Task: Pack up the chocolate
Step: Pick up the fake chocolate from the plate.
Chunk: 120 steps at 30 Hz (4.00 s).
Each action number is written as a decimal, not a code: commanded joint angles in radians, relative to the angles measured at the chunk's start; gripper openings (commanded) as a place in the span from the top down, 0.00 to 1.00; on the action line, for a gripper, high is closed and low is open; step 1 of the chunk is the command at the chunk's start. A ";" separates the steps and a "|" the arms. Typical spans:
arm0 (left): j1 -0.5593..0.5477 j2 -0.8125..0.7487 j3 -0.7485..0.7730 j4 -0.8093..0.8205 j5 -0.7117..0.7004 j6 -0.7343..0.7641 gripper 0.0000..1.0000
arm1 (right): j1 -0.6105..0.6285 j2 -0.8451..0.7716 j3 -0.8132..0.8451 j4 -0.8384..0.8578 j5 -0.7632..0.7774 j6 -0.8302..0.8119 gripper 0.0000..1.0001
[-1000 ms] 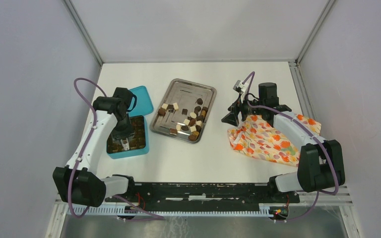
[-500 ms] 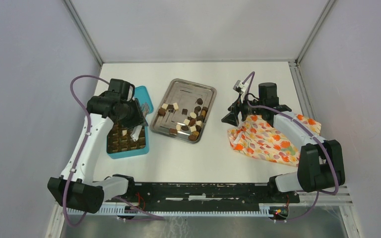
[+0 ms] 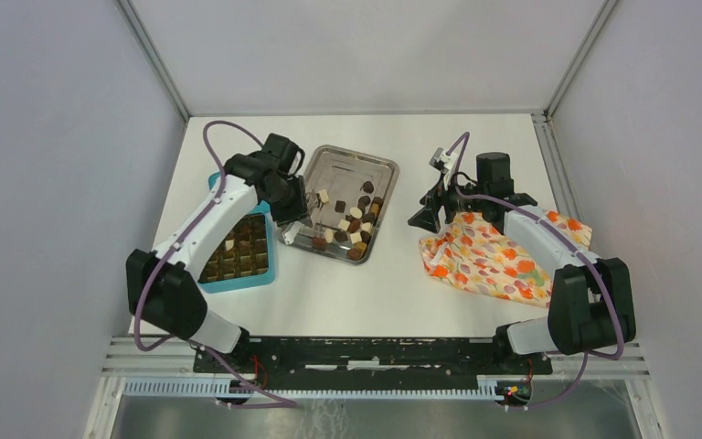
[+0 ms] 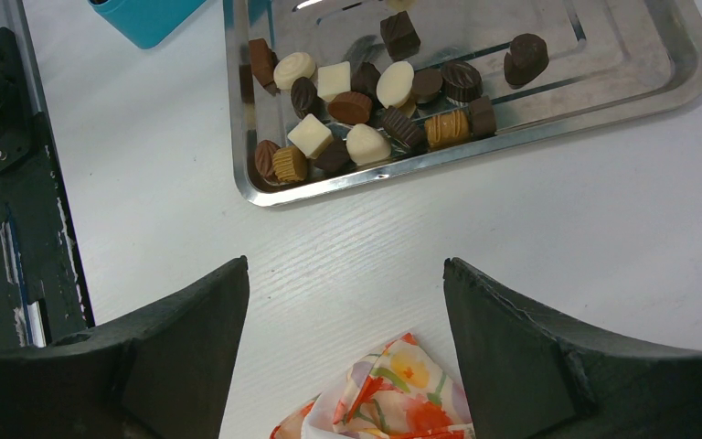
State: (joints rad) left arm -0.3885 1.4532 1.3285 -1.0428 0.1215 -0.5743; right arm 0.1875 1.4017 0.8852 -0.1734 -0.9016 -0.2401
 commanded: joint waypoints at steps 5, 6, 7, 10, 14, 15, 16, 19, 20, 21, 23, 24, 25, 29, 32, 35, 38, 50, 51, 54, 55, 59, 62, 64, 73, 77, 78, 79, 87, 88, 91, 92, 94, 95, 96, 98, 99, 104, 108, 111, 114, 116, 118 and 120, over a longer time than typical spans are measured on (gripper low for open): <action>-0.043 0.159 0.174 -0.037 -0.149 0.060 0.62 | -0.003 -0.020 -0.003 0.026 -0.010 -0.016 0.17; -0.045 0.171 0.184 -0.046 -0.162 0.066 0.62 | -0.002 -0.020 -0.004 0.025 -0.010 -0.016 0.16; -0.048 0.179 0.196 -0.052 -0.172 0.070 0.62 | -0.002 -0.020 -0.003 0.024 -0.010 -0.016 0.16; -0.053 0.201 0.217 -0.072 -0.192 0.082 0.60 | -0.002 -0.018 -0.003 0.026 -0.010 -0.015 0.16; -0.064 0.231 0.245 -0.083 -0.200 0.101 0.59 | -0.002 -0.016 -0.005 0.026 -0.010 -0.015 0.16; -0.067 0.238 0.252 -0.085 -0.200 0.106 0.59 | -0.002 -0.016 -0.005 0.026 -0.008 -0.015 0.17; -0.068 0.246 0.259 -0.088 -0.201 0.111 0.59 | -0.002 -0.017 -0.005 0.026 -0.008 -0.016 0.16; -0.073 0.273 0.281 -0.098 -0.206 0.126 0.58 | -0.003 -0.019 -0.006 0.026 -0.006 -0.017 0.17; -0.074 0.284 0.288 -0.101 -0.206 0.130 0.58 | -0.003 -0.019 -0.007 0.026 -0.005 -0.018 0.17; -0.075 0.291 0.297 -0.104 -0.206 0.134 0.58 | -0.002 -0.020 -0.008 0.026 -0.005 -0.018 0.17; -0.078 0.305 0.314 -0.115 -0.214 0.140 0.58 | -0.002 -0.019 -0.009 0.026 0.001 -0.019 0.17; -0.079 0.311 0.323 -0.121 -0.220 0.142 0.58 | -0.002 -0.022 -0.008 0.026 0.014 -0.017 0.17; -0.080 0.317 0.331 -0.125 -0.225 0.144 0.58 | -0.002 -0.023 -0.006 0.025 0.056 -0.009 0.16; -0.081 0.333 0.345 -0.134 -0.235 0.151 0.57 | -0.002 -0.022 0.008 0.015 0.324 0.026 0.16; -0.083 0.342 0.346 -0.133 -0.236 0.154 0.57 | -0.002 -0.025 -0.001 0.027 0.401 0.061 0.16; -0.082 0.351 0.354 -0.137 -0.235 0.158 0.57 | -0.002 -0.025 -0.006 0.036 0.399 0.073 0.16; -0.085 0.359 0.362 -0.138 -0.231 0.161 0.57 | -0.002 -0.023 -0.008 0.038 0.394 0.076 0.16; -0.092 0.387 0.376 -0.150 -0.252 0.162 0.56 | -0.002 -0.021 -0.012 0.043 0.361 0.082 0.16; -0.094 0.389 0.376 -0.151 -0.252 0.162 0.56 | -0.002 -0.020 -0.012 0.044 0.359 0.082 0.16; -0.095 0.395 0.376 -0.151 -0.252 0.162 0.56 | -0.003 -0.019 -0.012 0.045 0.352 0.082 0.16; -0.096 0.398 0.377 -0.152 -0.253 0.162 0.56 | -0.002 -0.019 -0.012 0.045 0.351 0.082 0.16; -0.097 0.406 0.381 -0.161 -0.262 0.162 0.56 | -0.003 -0.018 -0.012 0.044 0.346 0.082 0.16; -0.098 0.407 0.390 -0.169 -0.272 0.161 0.55 | -0.002 -0.019 -0.012 0.044 0.344 0.081 0.16; -0.098 0.402 0.396 -0.174 -0.279 0.160 0.55 | -0.003 -0.019 -0.012 0.045 0.343 0.081 0.16; -0.099 0.408 0.400 -0.181 -0.275 0.162 0.55 | -0.002 -0.017 -0.009 0.043 0.332 0.081 0.16; -0.098 0.413 0.403 -0.181 -0.273 0.166 0.55 | -0.002 -0.019 -0.009 0.043 0.332 0.081 0.16; -0.098 0.413 0.403 -0.181 -0.270 0.166 0.54 | -0.002 -0.019 -0.009 0.044 0.331 0.081 0.16; -0.098 0.415 0.405 -0.181 -0.267 0.167 0.54 | -0.002 -0.018 -0.010 0.043 0.331 0.081 0.16; -0.103 0.422 0.406 -0.174 -0.246 0.166 0.54 | -0.002 -0.018 -0.009 0.043 0.328 0.081 0.16; -0.102 0.422 0.406 -0.174 -0.246 0.166 0.54 | -0.002 -0.018 -0.009 0.043 0.328 0.081 0.16; -0.105 0.427 0.405 -0.174 -0.245 0.167 0.54 | -0.002 -0.017 -0.009 0.044 0.326 0.081 0.16; -0.104 0.427 0.404 -0.174 -0.246 0.167 0.54 | -0.002 -0.017 -0.009 0.043 0.326 0.080 0.16; -0.107 0.428 0.401 -0.174 -0.247 0.166 0.54 | -0.003 -0.018 -0.009 0.044 0.326 0.081 0.16; -0.106 0.431 0.398 -0.176 -0.251 0.168 0.54 | -0.002 -0.019 -0.009 0.044 0.326 0.081 0.16; -0.106 0.432 0.397 -0.179 -0.254 0.169 0.54 | -0.002 -0.019 -0.010 0.045 0.326 0.079 0.16; -0.106 0.435 0.392 -0.180 -0.260 0.169 0.54 | -0.002 -0.019 -0.011 0.045 0.326 0.079 0.16; -0.105 0.436 0.389 -0.179 -0.262 0.169 0.54 | -0.002 -0.020 -0.011 0.044 0.326 0.079 0.16; -0.107 0.439 0.392 -0.179 -0.269 0.168 0.55 | -0.002 -0.020 -0.012 0.045 0.326 0.079 0.16; -0.107 0.443 0.396 -0.178 -0.267 0.169 0.59 | -0.001 -0.021 -0.012 0.045 0.327 0.078 0.16; -0.108 0.444 0.396 -0.178 -0.267 0.171 0.62 | -0.002 -0.020 -0.012 0.044 0.327 0.078 0.16; -0.107 0.439 0.399 -0.178 -0.267 0.170 0.75 | -0.003 -0.022 -0.013 0.044 0.327 0.078 0.16; -0.108 0.433 0.402 -0.178 -0.267 0.169 0.87 | -0.002 -0.022 -0.012 0.044 0.327 0.078 0.16; -0.108 0.419 0.405 -0.178 -0.269 0.167 0.94 | -0.003 -0.023 -0.012 0.044 0.326 0.078 0.16; -0.108 0.397 0.404 -0.177 -0.270 0.160 0.98 | -0.002 -0.022 -0.011 0.042 0.326 0.078 0.16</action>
State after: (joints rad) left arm -0.4911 1.8900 1.6917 -1.2247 -0.1299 -0.4698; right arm 0.1875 1.4017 0.8726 -0.1658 -0.5644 -0.1684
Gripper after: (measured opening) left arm 0.425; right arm 0.843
